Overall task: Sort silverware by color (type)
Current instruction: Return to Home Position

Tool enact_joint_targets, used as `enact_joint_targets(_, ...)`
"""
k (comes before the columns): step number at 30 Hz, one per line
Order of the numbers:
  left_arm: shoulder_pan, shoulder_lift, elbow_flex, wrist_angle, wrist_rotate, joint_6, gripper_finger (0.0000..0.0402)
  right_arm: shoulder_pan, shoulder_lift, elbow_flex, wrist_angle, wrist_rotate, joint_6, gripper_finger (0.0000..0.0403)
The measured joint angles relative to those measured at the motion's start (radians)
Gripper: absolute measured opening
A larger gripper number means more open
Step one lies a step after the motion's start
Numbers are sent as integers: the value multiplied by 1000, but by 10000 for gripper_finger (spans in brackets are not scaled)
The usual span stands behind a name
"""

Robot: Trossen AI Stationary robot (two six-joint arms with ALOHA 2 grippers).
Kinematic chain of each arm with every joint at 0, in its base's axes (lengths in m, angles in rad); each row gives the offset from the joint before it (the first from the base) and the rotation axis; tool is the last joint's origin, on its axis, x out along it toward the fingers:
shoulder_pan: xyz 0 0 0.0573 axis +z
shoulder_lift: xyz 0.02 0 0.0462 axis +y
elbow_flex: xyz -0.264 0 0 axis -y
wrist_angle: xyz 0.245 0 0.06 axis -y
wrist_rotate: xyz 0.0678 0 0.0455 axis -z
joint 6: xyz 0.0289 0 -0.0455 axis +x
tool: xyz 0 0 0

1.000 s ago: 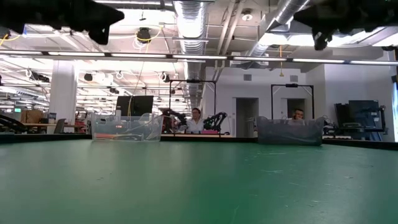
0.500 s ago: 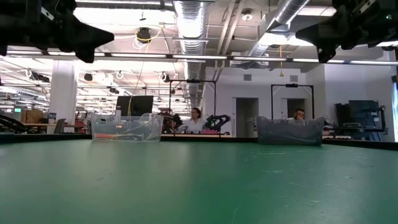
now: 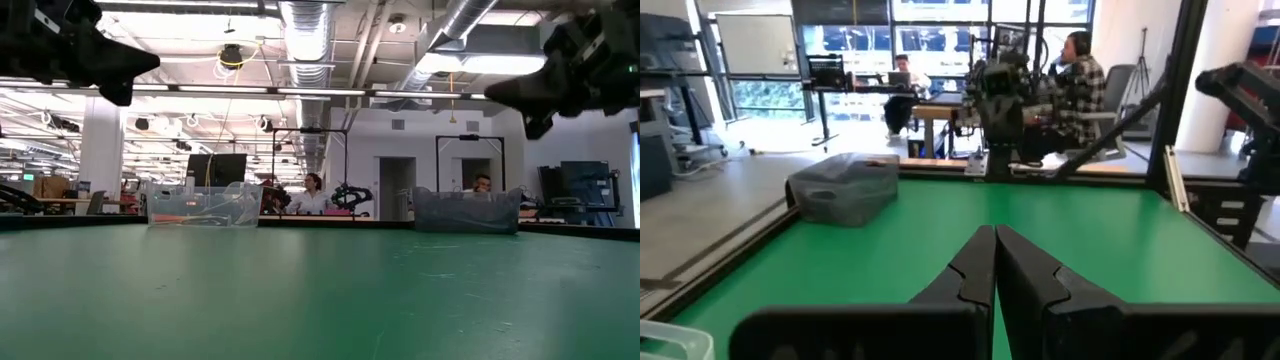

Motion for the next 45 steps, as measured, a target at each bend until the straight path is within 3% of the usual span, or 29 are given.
enact_joint_targets(5,0,-9,-10,33,-18,-2,0,2,-6,-16,-2,23,-20,22)
enact_joint_targets(13,0,-10,-8,84,-69,40,0,0,-108,-5,7,23,-196,22)
enact_joint_targets(20,1,-8,-8,37,-45,3,0,-2,-215,-11,-138,23,-109,22)
enact_joint_targets(27,1,-8,-130,182,-37,-12,0,19,-246,-17,-197,23,-50,22)
enact_joint_targets(33,3,-6,-128,185,-18,-19,0,-8,-287,-7,-232,26,-73,22)
enact_joint_targets(39,4,-9,-110,207,-19,19,0,-16,-413,28,-345,22,-84,22)
enact_joint_targets(45,4,-9,-130,177,-13,-6,0,-16,-412,-17,-325,-3,-51,22)
